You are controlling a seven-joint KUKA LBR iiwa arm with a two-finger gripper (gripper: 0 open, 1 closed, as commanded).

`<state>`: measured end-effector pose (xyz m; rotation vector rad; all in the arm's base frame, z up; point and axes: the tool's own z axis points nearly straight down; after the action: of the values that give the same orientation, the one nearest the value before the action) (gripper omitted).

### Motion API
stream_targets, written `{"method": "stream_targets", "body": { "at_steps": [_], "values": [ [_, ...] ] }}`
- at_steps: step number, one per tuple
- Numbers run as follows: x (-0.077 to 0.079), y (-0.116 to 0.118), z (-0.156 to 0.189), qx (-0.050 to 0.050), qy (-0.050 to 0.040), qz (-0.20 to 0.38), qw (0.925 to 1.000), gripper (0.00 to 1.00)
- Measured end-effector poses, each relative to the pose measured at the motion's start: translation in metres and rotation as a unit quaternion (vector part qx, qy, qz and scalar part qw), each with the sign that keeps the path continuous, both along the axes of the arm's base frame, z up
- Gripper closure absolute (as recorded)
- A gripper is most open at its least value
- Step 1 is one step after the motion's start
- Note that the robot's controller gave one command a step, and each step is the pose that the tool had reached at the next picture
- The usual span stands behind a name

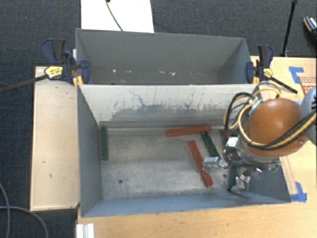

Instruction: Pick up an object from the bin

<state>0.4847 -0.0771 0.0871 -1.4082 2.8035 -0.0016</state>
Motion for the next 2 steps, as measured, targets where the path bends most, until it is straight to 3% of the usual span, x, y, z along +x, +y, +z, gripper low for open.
{"method": "stream_targets", "body": {
  "at_steps": [1, 2],
  "values": [
    [0.008, 0.066, -0.017, 0.001, 0.0018, -0.096, 0.9954, 0.00],
    [0.056, 0.001, -0.015, -0.001, -0.0004, -0.032, 0.9995, 0.00]
  ]
}}
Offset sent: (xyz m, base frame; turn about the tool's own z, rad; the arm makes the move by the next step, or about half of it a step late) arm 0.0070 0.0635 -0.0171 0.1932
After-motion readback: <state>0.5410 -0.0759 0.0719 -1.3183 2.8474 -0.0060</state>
